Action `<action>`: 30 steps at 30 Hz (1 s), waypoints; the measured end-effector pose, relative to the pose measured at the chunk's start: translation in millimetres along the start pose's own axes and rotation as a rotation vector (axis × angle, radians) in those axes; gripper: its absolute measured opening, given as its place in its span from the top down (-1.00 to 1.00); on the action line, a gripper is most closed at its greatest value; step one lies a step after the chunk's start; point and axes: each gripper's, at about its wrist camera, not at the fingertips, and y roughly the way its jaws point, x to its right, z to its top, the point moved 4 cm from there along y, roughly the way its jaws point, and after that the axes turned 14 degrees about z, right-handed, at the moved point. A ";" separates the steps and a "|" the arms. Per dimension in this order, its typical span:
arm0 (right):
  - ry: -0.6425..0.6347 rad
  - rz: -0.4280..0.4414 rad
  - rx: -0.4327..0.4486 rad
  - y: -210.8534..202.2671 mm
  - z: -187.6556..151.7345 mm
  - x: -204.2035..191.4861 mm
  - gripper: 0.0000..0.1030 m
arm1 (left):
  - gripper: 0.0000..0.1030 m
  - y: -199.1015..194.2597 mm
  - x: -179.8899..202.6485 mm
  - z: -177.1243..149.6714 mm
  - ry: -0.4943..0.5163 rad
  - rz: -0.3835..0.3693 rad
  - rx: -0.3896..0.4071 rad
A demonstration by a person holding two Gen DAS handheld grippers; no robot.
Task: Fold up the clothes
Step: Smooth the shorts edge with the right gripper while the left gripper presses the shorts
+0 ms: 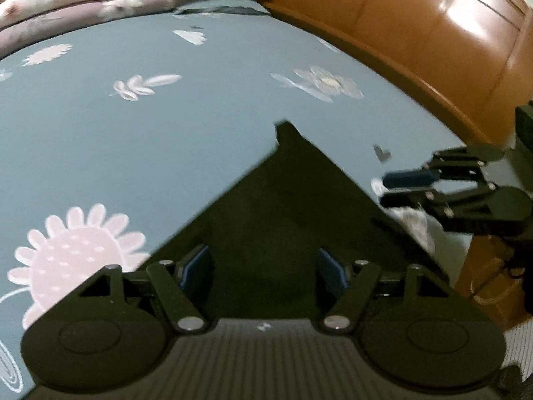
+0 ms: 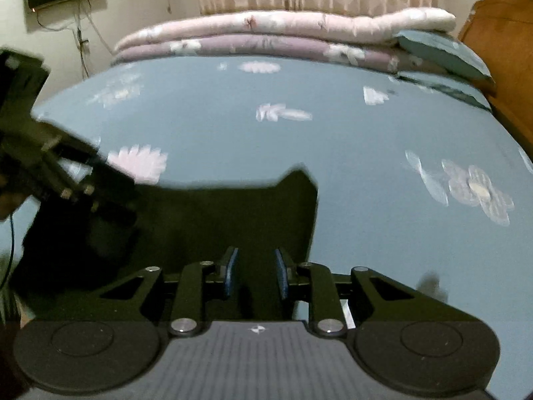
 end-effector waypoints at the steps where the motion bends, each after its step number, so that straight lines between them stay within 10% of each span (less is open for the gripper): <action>1: -0.011 0.009 -0.003 6.2 10.8 7.3 0.62 | -0.40 -0.7 -3.0 2.1 -0.021 0.012 -0.006; 11: -0.021 0.093 -0.111 99.6 36.4 61.6 0.73 | -0.40 -11.4 -32.0 -20.7 -0.184 0.133 -0.088; 24: -0.007 0.158 -0.109 87.2 59.5 73.2 0.70 | 0.11 -15.3 -52.0 -19.1 -0.236 0.323 -0.085; 30: -0.127 0.360 -0.110 79.6 84.0 46.1 0.51 | 0.10 -34.9 -66.5 -23.3 -0.189 0.370 -0.094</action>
